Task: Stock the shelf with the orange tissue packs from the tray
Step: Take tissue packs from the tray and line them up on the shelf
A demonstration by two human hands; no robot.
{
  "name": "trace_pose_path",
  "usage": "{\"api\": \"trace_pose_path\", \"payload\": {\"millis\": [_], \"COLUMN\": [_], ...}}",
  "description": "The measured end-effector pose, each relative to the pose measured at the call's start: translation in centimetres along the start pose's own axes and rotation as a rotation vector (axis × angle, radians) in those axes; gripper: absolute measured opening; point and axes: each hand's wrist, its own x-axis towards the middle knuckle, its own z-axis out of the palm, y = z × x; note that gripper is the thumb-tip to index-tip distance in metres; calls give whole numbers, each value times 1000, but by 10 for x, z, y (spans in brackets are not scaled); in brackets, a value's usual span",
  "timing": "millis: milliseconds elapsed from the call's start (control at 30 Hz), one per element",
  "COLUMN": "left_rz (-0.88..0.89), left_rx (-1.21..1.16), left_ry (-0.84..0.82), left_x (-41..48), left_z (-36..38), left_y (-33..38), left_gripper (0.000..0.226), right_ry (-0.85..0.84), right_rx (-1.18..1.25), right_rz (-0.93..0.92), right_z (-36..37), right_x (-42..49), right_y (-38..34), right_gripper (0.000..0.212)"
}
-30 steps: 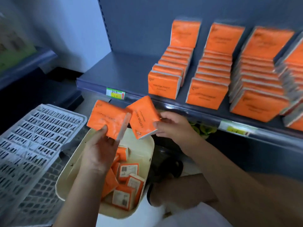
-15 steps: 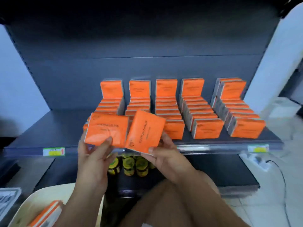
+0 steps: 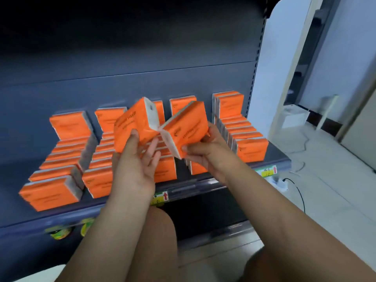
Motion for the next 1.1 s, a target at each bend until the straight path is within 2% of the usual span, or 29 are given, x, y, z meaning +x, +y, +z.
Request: {"api": "trace_pose_path", "payload": {"millis": [67, 233, 267, 300, 367, 400, 433, 533, 633, 767, 900, 967, 1100], "left_rz": [10, 98, 112, 120, 137, 145, 149, 161, 151, 145, 143, 116, 74], "left_rx": [-27, 46, 67, 79, 93, 95, 89, 74, 70, 120, 106, 63, -4], "left_ry": [-26, -25, -32, -39, -54, -66, -78, -75, -34, -55, -35, 15, 104], "left_x": [10, 42, 49, 55, 67, 74, 80, 98, 113, 137, 169, 185, 207], "left_z": [17, 47, 51, 55, 61, 63, 64, 65, 66, 66, 58, 49, 30], "left_y": [-6, -15, -16, -17, -19, -20, -20, -25, -36, -39, -33, -29, -20], "left_gripper": [38, 48, 44, 40, 39, 42, 45, 48, 46, 48, 39, 39, 70], "right_ry": [27, 142, 173, 200, 247, 258, 255, 220, 232, 170, 128, 152, 215], "right_rx": [-155, -404, -435, -467, -534, -568, -598, -558, -483, -795, -1040, -1071, -1083], "right_rz": [-6, -2, -23, -58, -115, -127, -137, -168, -181, -355, -498, -510, -432], "right_z": [-6, -19, -22, -25, -32, -36, -39, -48, -52, -59, -64, -67, -79], "right_x": [17, 48, 54, 60, 74, 80, 85, 103, 130, 169, 205, 220, 244], "right_y": [-2, -2, -2, -3, -2, -2, -2, -1, -3, -21, -30, -26, -14], "right_gripper": [58, 46, 50, 64, 111, 125, 126, 91, 78, 89, 57, 49, 39]}}
